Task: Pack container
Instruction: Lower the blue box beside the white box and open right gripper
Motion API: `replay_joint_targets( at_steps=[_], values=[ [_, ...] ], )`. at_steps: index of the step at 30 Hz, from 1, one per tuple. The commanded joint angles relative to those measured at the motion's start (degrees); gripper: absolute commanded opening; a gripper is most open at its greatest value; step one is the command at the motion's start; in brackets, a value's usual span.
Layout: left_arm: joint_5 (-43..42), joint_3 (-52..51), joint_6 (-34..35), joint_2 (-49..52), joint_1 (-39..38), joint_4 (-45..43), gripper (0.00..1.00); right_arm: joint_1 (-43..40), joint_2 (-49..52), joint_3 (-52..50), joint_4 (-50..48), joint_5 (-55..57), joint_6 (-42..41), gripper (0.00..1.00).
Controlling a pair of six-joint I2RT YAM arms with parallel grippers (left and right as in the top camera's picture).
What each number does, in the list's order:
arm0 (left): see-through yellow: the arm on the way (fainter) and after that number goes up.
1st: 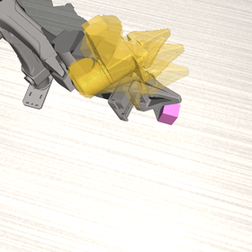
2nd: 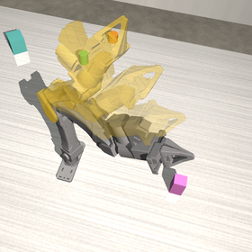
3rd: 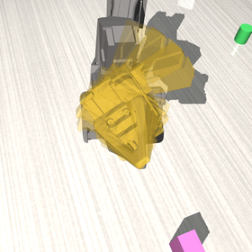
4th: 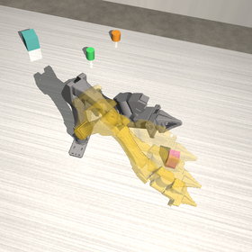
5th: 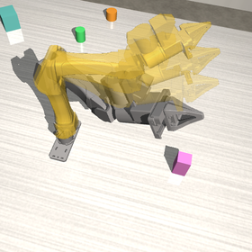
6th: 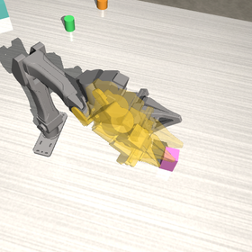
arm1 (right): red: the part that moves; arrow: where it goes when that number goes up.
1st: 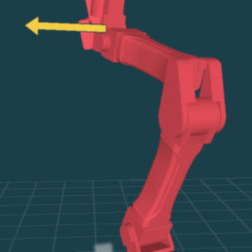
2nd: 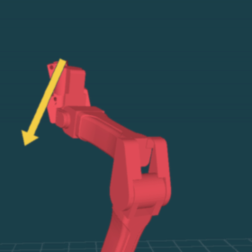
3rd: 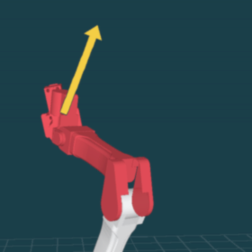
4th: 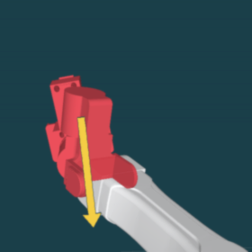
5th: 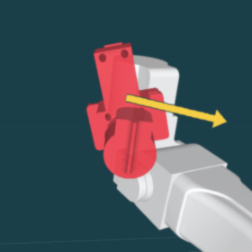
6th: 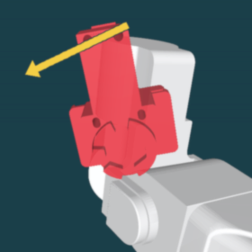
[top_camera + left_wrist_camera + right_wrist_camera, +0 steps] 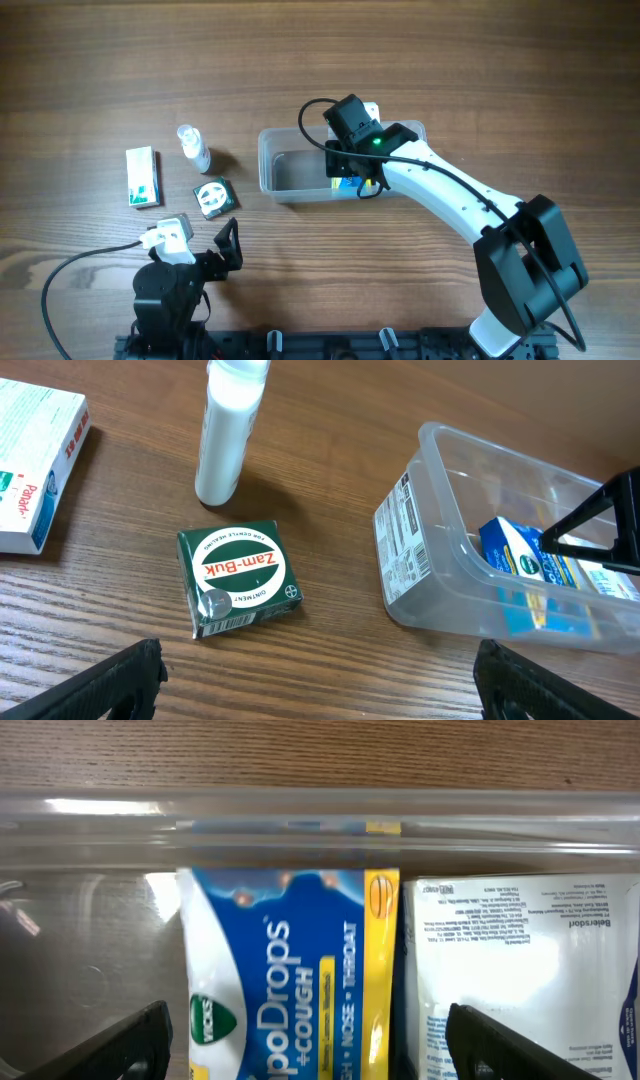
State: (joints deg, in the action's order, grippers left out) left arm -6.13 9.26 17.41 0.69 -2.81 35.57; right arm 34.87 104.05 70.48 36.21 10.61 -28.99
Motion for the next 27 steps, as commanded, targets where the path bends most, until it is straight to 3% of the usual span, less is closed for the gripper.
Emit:
replay_joint_targets(
  at_steps=[1,3,8,10,17,19,27],
  values=[
    [-0.9,-0.2,-0.28,-0.52,0.46,-0.24,1.0,0.09,-0.85,0.85,0.63,1.62,0.98,0.84],
    [-0.9,-0.2,-0.28,-0.52,0.48,-0.24,1.0,0.09,-1.46,1.6,0.72,1.53,1.01,0.68],
    [-0.9,-0.2,-0.28,-0.52,0.46,-0.24,1.0,0.09,-2.62,2.6,0.79,0.92,2.01,0.12],
    [-0.9,-0.2,-0.28,-0.52,0.46,-0.24,1.0,0.0,-2.62,2.6,0.96,1.01,2.01,0.05],
    [-0.9,-0.2,-0.28,-0.52,0.48,-0.26,1.0,-1.27,-3.02,2.6,2.19,3.06,1.36,0.04],
    [-0.9,-0.2,-0.28,-0.52,0.48,-0.24,0.99,-2.78,-3.21,2.6,3.91,4.81,-2.54,0.04],
    [-0.9,-0.2,-0.28,-0.52,0.48,-0.24,1.0,-11.96,-2.97,0.94,4.74,-2.86,-0.07,0.04]
  ],
)
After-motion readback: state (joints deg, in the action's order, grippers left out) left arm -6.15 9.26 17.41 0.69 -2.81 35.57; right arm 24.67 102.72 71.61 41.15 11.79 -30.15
